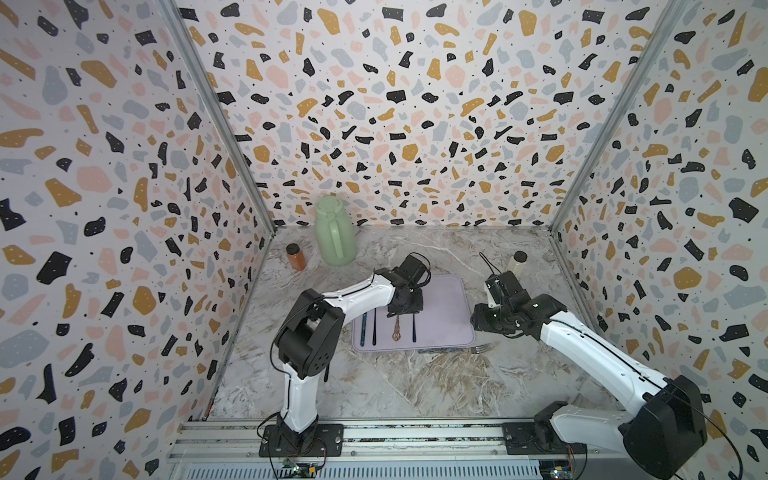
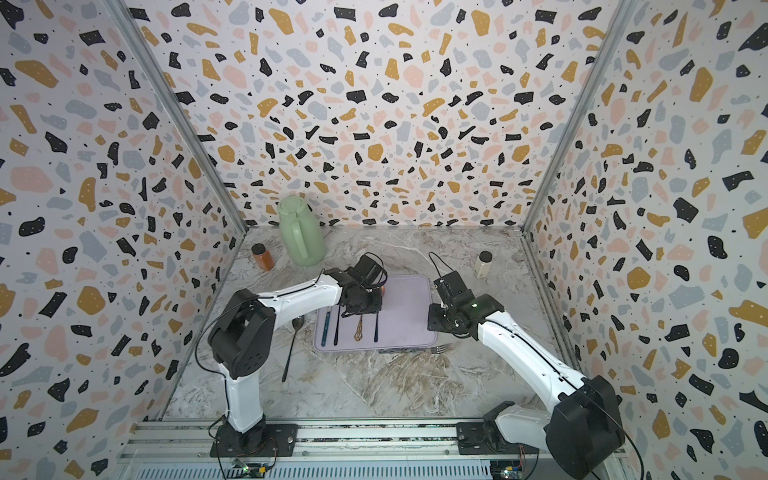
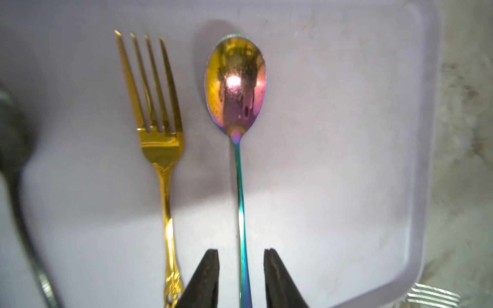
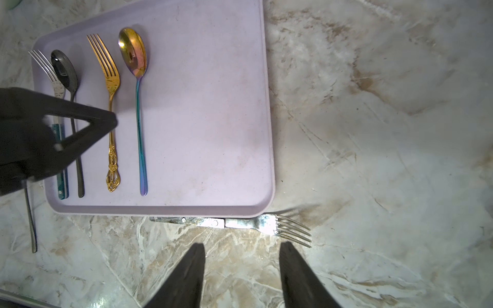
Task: Set the spoon and fork side by side
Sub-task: Place the spoon on the tray, then pick up the fork at the center of the board.
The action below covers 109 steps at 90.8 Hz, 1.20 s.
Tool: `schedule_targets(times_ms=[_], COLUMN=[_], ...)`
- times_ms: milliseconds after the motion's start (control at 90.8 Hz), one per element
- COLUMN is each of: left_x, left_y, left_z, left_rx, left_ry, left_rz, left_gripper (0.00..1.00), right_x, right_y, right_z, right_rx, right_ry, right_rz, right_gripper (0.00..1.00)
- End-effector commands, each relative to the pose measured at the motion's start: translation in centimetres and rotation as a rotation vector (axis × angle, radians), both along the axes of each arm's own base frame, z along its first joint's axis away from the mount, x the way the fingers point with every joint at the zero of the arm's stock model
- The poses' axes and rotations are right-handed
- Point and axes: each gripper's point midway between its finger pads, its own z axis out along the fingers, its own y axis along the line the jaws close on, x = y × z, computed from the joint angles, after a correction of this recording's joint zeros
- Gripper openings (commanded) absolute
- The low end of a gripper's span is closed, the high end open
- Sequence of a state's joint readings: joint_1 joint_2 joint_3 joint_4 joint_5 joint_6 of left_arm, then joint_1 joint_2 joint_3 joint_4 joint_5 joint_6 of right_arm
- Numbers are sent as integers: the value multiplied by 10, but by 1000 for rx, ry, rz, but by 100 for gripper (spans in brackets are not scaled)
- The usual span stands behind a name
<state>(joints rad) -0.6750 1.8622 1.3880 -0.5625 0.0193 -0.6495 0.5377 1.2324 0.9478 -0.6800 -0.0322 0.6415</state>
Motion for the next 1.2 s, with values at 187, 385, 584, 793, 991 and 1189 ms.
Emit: schedule_targets(times_ms=[187, 385, 584, 793, 991, 1189], left_x=[-47, -78, -98, -108, -112, -111], left_y=[54, 58, 45, 34, 22, 19], left_z=[53, 56, 51, 42, 45, 48], left_rx=[50, -12, -51, -51, -64, -70], left_ry=[-109, -117, -113, -98, -103, -109], left_rz=[-62, -117, -190, -225, -258, -263], left_gripper=[39, 39, 39, 39, 39, 39], right_x=[-32, -48, -43, -38, -30, -29], right_y=[-13, -37, -46, -47, -39, -40], right_z=[-27, -55, -67, -84, -93, -102], right_rx=[-75, -143, -163, -110, -38, 1], right_ry=[125, 199, 236, 283, 291, 319], right_rz=[-30, -50, -62, -63, -36, -33], right_gripper=[57, 59, 55, 52, 46, 38])
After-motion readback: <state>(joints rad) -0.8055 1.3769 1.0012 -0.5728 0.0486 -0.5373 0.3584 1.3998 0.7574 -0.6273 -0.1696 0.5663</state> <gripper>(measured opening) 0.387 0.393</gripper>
